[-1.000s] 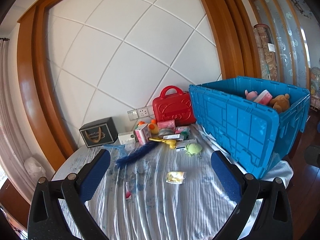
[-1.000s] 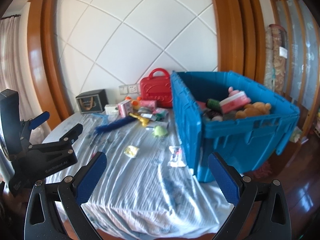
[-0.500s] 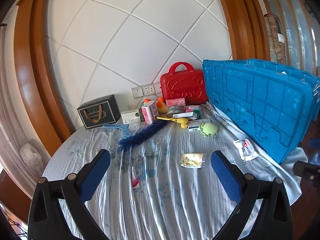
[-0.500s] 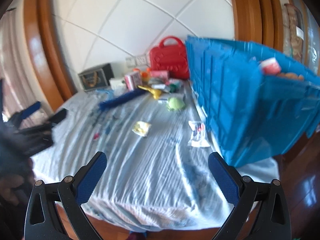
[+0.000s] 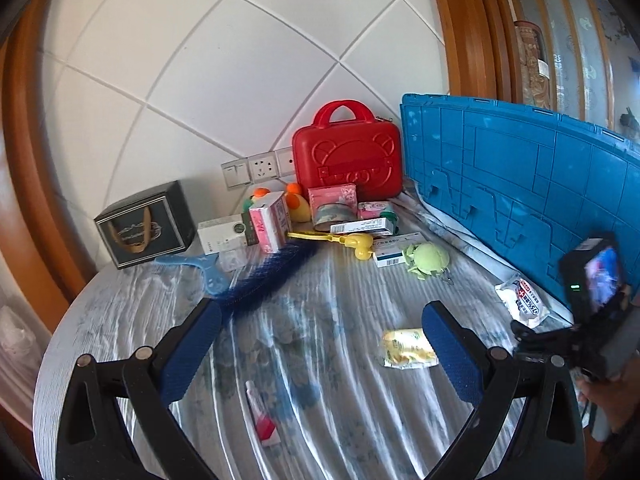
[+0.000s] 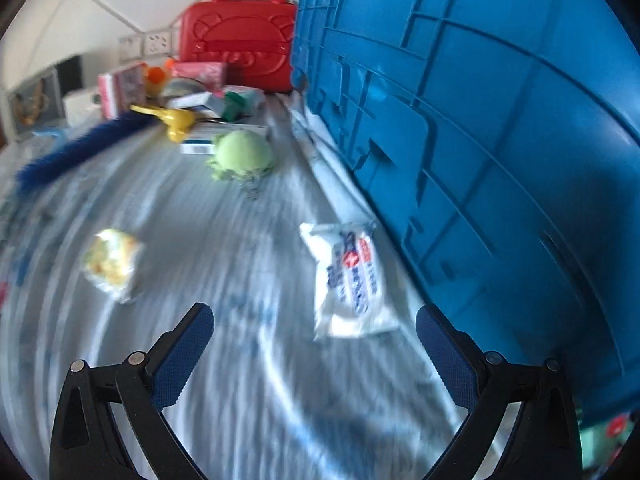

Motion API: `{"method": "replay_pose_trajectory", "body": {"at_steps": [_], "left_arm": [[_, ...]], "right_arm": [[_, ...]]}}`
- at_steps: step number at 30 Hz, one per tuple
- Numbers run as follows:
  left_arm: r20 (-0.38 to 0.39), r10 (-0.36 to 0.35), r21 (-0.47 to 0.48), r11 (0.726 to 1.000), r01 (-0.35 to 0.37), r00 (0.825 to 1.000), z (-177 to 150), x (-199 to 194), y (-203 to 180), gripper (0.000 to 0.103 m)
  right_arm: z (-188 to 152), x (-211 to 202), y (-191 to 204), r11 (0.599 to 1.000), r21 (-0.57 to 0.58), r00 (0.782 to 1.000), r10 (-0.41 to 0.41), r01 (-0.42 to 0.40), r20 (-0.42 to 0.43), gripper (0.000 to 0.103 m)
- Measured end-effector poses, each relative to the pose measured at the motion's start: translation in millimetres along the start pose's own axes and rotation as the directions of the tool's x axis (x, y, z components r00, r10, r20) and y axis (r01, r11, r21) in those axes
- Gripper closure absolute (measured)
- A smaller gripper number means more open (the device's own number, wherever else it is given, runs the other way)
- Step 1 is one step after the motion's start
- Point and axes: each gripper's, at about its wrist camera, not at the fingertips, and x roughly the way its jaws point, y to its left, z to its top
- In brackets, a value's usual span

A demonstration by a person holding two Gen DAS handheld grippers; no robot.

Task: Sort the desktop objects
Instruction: 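Move both tools toward the white wet-wipes pack and floss box, then grasp the wet-wipes pack with the right tool while the left tool grasps the clear floss box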

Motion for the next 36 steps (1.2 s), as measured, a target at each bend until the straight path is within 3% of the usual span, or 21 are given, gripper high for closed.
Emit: {"method": "replay_pose_trajectory", "body": {"at_steps": [7,10,14,17,18,21,23,28,33,35,36], "left_arm": [[-0.032,-0.011,0.031,0.999,0.012,0.999,13,31,-9,0.001],[-0.026,0.008,0.041,0.999,-0.007,1.000,22,38,-13,0.001],[-0.023,0.008,0.024,1.000,-0.007,1.000,32,44,-16,0.001],[-0.025,0.009,0.031,0.999,-0.008,1.000,35,49,-20,0.001],[-0.029,0.005,0.027,1.000,-0.004,1.000,36,51,-21,0.001],[-0.040,-0.002,0.020,1.000,0.003,0.999,36,56,-23,0.001],[-0.051,0.003,0.027,1.000,-0.002,0.999,35,59,-24,0.001],[-0.065,0.009,0.060,0.998,-0.005,0.998,28,64,-24,0.001],[-0.094,0.039,0.077,0.997,-0.031,0.995,15,70,-10,0.001],[-0.118,0.061,0.075,0.996,-0.052,0.991,13,75,1,0.001],[-0.124,0.071,0.070,0.996,-0.063,0.990,12,77,8,0.001]], "right_arm": [[9,44,15,0.993,-0.063,0.992,-0.104,0.100,-0.068,0.000],[6,65,4,0.999,0.031,0.985,0.010,-0.005,-0.175,0.001],[2,55,-23,0.990,0.139,0.992,0.045,-0.028,-0.119,0.000],[-2,75,-36,0.991,0.134,0.983,0.015,0.010,-0.184,0.000],[-2,77,-45,0.983,0.177,0.983,0.083,-0.053,-0.163,0.000],[2,77,-42,0.984,0.146,0.981,0.126,-0.104,-0.148,0.000],[5,78,-37,0.974,0.144,0.969,0.196,-0.175,-0.153,0.002],[12,72,-33,0.960,0.116,0.950,0.272,-0.256,-0.151,0.033],[18,77,-36,0.952,0.080,0.932,0.304,-0.294,-0.196,0.037],[9,75,-38,0.951,0.063,0.932,0.308,-0.302,-0.193,0.054],[9,72,-38,0.951,0.050,0.931,0.308,-0.304,-0.195,0.054]]}}
